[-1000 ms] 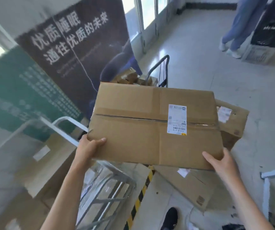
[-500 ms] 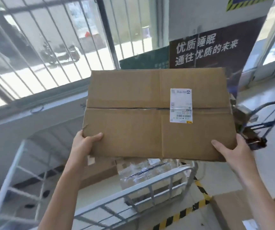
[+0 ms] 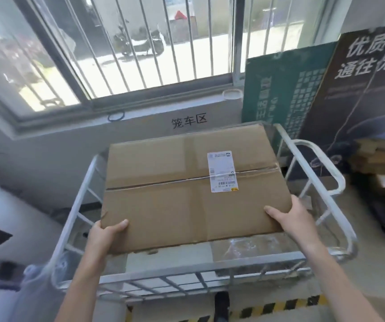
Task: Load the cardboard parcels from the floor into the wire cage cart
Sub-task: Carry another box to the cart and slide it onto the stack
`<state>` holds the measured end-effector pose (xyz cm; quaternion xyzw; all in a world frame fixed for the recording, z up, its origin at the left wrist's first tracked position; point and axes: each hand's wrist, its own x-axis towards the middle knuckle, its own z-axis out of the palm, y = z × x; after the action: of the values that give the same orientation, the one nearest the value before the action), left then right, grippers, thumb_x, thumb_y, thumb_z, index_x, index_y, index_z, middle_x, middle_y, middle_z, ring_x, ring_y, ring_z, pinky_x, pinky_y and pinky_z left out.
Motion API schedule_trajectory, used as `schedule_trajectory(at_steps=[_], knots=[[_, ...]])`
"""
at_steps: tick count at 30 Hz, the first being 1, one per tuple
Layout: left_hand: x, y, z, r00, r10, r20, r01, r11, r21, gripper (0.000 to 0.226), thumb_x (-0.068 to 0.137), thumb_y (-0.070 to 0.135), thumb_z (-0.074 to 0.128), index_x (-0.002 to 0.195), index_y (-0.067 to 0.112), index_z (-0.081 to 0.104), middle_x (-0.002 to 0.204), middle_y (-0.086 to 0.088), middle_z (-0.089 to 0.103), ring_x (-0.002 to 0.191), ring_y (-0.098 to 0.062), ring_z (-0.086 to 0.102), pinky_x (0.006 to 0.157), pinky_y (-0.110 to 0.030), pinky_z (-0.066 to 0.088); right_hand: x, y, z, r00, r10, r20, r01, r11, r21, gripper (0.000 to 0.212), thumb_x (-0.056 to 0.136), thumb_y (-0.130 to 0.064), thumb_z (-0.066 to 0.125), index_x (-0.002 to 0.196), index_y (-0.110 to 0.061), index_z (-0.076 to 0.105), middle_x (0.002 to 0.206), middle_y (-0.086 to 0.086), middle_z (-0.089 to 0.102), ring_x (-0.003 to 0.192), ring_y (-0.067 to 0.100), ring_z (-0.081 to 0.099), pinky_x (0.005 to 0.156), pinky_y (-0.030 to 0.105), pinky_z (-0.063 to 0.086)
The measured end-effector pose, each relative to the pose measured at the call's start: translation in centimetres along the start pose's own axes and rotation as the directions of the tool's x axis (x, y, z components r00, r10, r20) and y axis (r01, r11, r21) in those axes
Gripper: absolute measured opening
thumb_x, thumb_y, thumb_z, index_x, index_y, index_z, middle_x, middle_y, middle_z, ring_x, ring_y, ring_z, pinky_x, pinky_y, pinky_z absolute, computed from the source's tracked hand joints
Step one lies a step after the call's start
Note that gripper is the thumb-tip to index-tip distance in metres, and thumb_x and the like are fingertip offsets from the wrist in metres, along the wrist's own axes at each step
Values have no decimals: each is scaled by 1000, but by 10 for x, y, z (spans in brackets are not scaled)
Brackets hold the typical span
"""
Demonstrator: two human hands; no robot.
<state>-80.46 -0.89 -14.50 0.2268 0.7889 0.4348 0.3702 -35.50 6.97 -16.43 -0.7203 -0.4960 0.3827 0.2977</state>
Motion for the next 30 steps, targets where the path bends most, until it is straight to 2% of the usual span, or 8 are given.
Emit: schedule_trajectory(at_steps=[3, 5, 8, 11, 16, 19, 23, 30], knots=[[41, -16, -18, 994, -99, -35, 100, 994, 34, 60, 66, 20, 89, 115, 5, 58, 113, -16, 67, 96, -33, 65, 83, -46, 54, 27, 1, 60, 997, 42, 60, -43, 999, 21, 48, 77, -39, 82, 113, -21, 55, 107, -1, 67, 90, 18, 58, 69, 31, 43], [70, -24, -26, 987, -153, -57, 156, 986, 66, 64, 64, 20, 89, 118, 1, 61, 113, -18, 68, 100, -38, 66, 89, -54, 54, 44, 10, 104, 988, 103, 118, -108, 994, 31, 51, 77, -37, 82, 116, -19, 55, 111, 2, 67, 93, 20, 60, 74, 33, 45], [116, -42, -31, 975, -189, -116, 205, 969, 140, 48, 72, 12, 86, 113, 1, 64, 111, -19, 69, 92, -34, 66, 84, -46, 54, 64, 33, 172, 946, 218, 240, -230, 973, 23, 58, 79, -35, 83, 123, -15, 51, 118, 5, 65, 102, 23, 62, 88, 41, 51], [162, -76, -34, 966, -219, -140, 246, 944, 219, 42, 79, 6, 80, 117, -3, 64, 105, -17, 68, 82, -28, 62, 82, -41, 50, 71, 62, 231, 904, 305, 301, -315, 949, -17, 60, 79, -33, 82, 126, -14, 50, 122, 6, 65, 101, 21, 61, 88, 36, 49], [219, -148, -32, 933, -340, -117, 359, 874, 326, 42, 77, 13, 83, 113, -3, 68, 110, -21, 71, 100, -35, 67, 98, -50, 50, 94, 104, 305, 861, 377, 340, -344, 926, -154, 59, 78, -36, 82, 124, -14, 52, 121, 6, 66, 109, 25, 63, 91, 37, 50], [253, -194, -28, 914, -388, -116, 403, 840, 363, 49, 60, 30, 85, 100, 4, 72, 96, -16, 74, 89, -30, 69, 88, -45, 53, 111, 130, 346, 848, 397, 351, -340, 916, -214, 58, 79, -37, 81, 122, -13, 51, 123, 6, 66, 113, 26, 62, 91, 35, 49], [307, -255, -11, 890, -440, -119, 452, 817, 358, 22, 78, 11, 81, 96, 4, 71, 91, -15, 74, 73, -20, 65, 72, -37, 50, 129, 174, 394, 821, 433, 372, -350, 896, -271, 57, 82, -37, 79, 123, -14, 47, 126, 7, 63, 117, 27, 59, 84, 30, 44], [353, -347, 36, 848, -529, -19, 483, 759, 437, 26, 87, -1, 70, 112, 1, 64, 105, -15, 68, 90, -29, 63, 92, -41, 47, 151, 236, 422, 829, 486, 278, -386, 856, -345, 52, 80, -34, 80, 117, -15, 49, 123, 9, 65, 113, 27, 60, 84, 31, 44]])
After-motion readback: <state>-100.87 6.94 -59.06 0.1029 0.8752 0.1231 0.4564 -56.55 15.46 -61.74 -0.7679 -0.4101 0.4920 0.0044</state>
